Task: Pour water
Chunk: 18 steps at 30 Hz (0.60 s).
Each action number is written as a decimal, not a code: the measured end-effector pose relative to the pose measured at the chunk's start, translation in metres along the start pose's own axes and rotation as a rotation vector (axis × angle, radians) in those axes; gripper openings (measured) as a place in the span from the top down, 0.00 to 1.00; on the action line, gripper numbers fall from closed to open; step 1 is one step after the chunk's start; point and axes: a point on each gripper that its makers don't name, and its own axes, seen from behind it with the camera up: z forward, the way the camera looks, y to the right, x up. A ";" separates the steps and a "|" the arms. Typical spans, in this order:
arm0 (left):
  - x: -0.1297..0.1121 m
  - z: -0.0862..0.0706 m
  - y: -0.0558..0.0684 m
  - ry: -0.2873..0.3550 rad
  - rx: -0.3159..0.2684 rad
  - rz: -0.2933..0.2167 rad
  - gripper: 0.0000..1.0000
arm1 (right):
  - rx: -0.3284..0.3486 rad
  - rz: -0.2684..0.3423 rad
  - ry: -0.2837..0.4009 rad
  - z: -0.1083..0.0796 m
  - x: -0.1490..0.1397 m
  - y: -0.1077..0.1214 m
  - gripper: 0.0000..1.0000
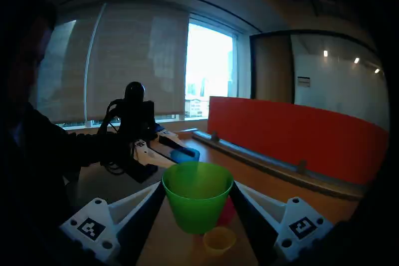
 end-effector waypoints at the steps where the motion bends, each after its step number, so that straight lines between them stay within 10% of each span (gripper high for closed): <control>1: 0.002 -0.002 0.001 0.007 0.001 0.000 0.13 | 0.000 0.000 0.000 0.000 0.000 0.000 0.07; 18: 0.041 -0.021 0.011 0.135 -0.004 -0.008 0.14 | 0.014 0.000 -0.003 0.005 -0.002 -0.007 0.08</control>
